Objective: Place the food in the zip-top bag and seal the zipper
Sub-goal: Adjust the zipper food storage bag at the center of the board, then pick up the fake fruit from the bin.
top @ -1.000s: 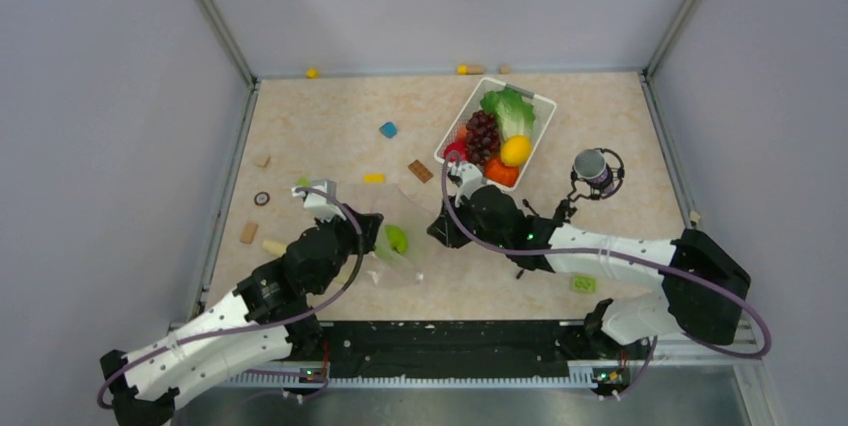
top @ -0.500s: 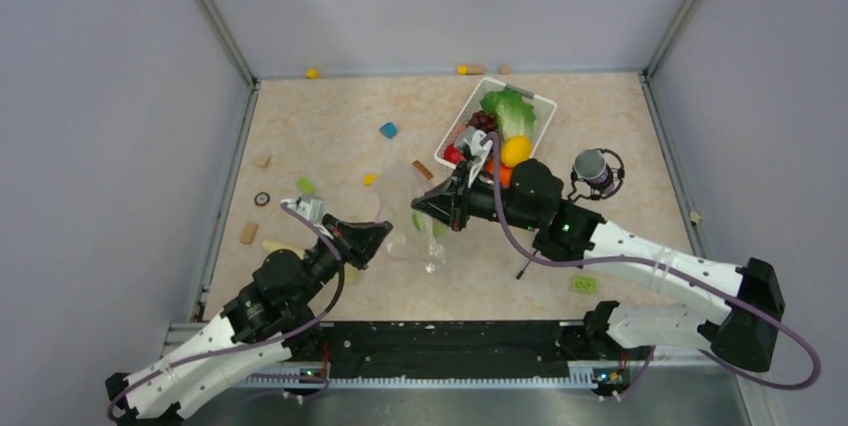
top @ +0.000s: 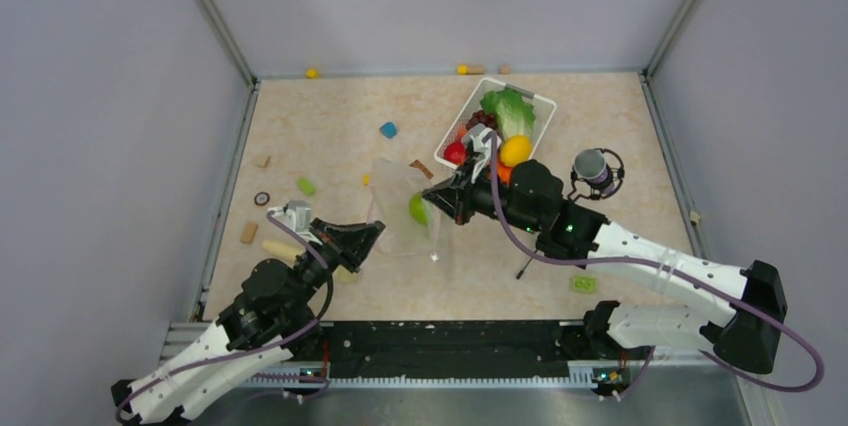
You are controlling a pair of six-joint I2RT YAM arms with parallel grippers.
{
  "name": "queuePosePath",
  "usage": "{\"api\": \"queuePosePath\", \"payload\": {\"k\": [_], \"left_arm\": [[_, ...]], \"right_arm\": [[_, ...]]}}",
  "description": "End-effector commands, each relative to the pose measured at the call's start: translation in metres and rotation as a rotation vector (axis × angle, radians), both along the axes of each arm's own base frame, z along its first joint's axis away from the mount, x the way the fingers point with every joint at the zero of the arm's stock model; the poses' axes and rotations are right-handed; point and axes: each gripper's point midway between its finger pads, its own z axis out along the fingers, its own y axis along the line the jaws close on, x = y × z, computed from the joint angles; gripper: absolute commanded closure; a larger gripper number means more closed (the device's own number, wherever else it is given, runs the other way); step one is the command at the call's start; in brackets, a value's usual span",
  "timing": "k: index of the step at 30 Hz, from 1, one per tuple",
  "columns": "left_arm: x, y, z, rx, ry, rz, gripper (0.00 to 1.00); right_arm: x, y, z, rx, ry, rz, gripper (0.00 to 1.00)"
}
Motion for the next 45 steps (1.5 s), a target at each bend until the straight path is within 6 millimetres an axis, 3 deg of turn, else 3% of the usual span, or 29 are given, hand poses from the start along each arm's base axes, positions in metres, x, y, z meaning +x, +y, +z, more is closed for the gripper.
{"api": "queuePosePath", "payload": {"k": [1, 7, 9, 11, 14, 16, 18, 20, 21, 25, 30, 41, 45], "left_arm": [[0.008, 0.023, 0.019, -0.065, -0.008, 0.11, 1.0], [0.021, 0.047, 0.011, -0.077, 0.063, 0.259, 1.0], [0.023, 0.051, 0.008, -0.081, 0.079, 0.285, 1.0], [0.024, 0.055, 0.007, -0.091, 0.089, 0.307, 1.0], [0.026, 0.059, 0.006, -0.098, 0.097, 0.33, 1.0], [0.027, 0.064, 0.004, -0.099, 0.109, 0.355, 1.0], [0.029, 0.069, 0.002, -0.103, 0.125, 0.385, 1.0], [0.029, 0.072, 0.001, -0.109, 0.131, 0.399, 1.0], [0.03, 0.072, 0.0, -0.11, 0.134, 0.403, 1.0], [0.03, 0.073, -0.001, -0.112, 0.139, 0.408, 1.0], [0.029, 0.07, 0.001, -0.115, 0.134, 0.39, 1.0], [0.021, 0.051, 0.01, -0.1, 0.073, 0.274, 1.0], [0.02, 0.043, 0.011, -0.08, 0.063, 0.244, 1.0]], "right_arm": [[0.021, -0.015, 0.007, -0.015, -0.022, -0.151, 1.0], [0.061, -0.054, -0.035, -0.192, 0.03, -0.467, 0.96], [0.067, -0.057, -0.039, -0.211, 0.028, -0.499, 0.96], [0.065, -0.048, -0.035, -0.208, 0.006, -0.443, 0.91], [0.04, -0.018, -0.018, -0.164, -0.054, -0.211, 0.54], [0.02, -0.003, -0.003, -0.114, -0.096, -0.061, 0.42], [0.007, 0.001, 0.008, -0.074, -0.124, 0.012, 0.26], [0.009, -0.005, 0.015, -0.047, -0.125, -0.021, 0.04], [0.013, -0.01, 0.017, -0.037, -0.12, -0.06, 0.02], [0.049, -0.046, 0.006, -0.05, -0.042, -0.368, 0.01], [0.091, -0.095, -0.029, -0.208, 0.045, -0.763, 0.01], [0.176, -0.106, -0.099, -0.369, 0.199, -0.926, 0.05], [0.197, -0.126, -0.111, -0.464, 0.208, -1.056, 0.07]]}}
